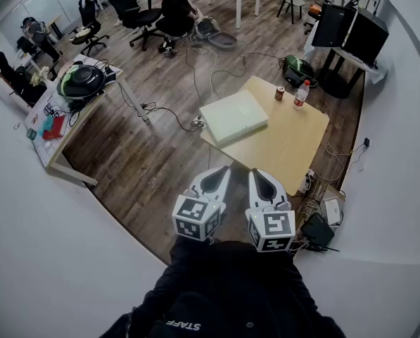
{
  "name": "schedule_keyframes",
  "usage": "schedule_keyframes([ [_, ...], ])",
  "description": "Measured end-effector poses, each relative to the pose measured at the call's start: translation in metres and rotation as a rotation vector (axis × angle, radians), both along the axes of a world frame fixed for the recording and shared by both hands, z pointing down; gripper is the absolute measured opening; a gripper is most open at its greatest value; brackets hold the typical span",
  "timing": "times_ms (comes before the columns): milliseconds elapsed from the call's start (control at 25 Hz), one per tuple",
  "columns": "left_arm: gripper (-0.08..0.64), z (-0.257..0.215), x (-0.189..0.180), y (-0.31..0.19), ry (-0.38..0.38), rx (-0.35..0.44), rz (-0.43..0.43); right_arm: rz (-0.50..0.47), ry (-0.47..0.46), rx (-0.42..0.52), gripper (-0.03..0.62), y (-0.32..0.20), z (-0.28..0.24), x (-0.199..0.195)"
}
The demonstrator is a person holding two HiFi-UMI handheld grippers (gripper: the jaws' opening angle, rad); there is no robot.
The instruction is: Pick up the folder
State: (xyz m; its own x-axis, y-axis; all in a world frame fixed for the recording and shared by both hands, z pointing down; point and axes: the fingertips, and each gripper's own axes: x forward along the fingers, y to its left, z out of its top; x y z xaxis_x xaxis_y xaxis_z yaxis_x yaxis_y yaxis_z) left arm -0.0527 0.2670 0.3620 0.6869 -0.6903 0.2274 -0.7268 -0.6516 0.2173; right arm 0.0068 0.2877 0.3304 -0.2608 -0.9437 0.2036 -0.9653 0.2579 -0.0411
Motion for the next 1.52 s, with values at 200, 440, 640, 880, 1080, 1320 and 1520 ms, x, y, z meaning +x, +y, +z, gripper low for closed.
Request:
schedule_keyframes([
  [200, 0.034, 0.008, 0.003, -0.002, -0.001, -0.013, 0.019, -0.006, 0.000, -0.004, 0.021, -0.003, 0.012, 0.004],
  [440, 0.034, 0.011, 0.006, -0.001, -0.001, -0.021, 0.021, -0.007, 0.009, -0.017, 0.021, -0.003, 0.017, 0.005],
  [640, 0.035, 0.016, 0.002, 0.000, -0.002, -0.033, 0.011, -0.029, -0.036, -0.050, 0.021, -0.004, 0.025, 0.000],
  [880, 0.034, 0.029, -0.009, 0.000, -0.014, -0.062, -0.012, -0.063, -0.036, -0.058, 0.021, -0.005, 0.035, -0.012],
  [1080, 0.034, 0.044, -0.027, 0.003, -0.013, -0.096, -0.037, -0.071, -0.024, -0.123, 0.021, -0.003, 0.054, -0.025],
  [1320, 0.034, 0.054, -0.055, -0.002, -0.019, -0.123, -0.059, -0.104, -0.008, -0.136, 0.021, -0.006, 0.061, -0.054],
  [1520, 0.034, 0.060, -0.074, -0.002, -0.016, -0.133, -0.065, -0.138, -0.031, -0.134, 0.021, -0.006, 0.065, -0.079],
])
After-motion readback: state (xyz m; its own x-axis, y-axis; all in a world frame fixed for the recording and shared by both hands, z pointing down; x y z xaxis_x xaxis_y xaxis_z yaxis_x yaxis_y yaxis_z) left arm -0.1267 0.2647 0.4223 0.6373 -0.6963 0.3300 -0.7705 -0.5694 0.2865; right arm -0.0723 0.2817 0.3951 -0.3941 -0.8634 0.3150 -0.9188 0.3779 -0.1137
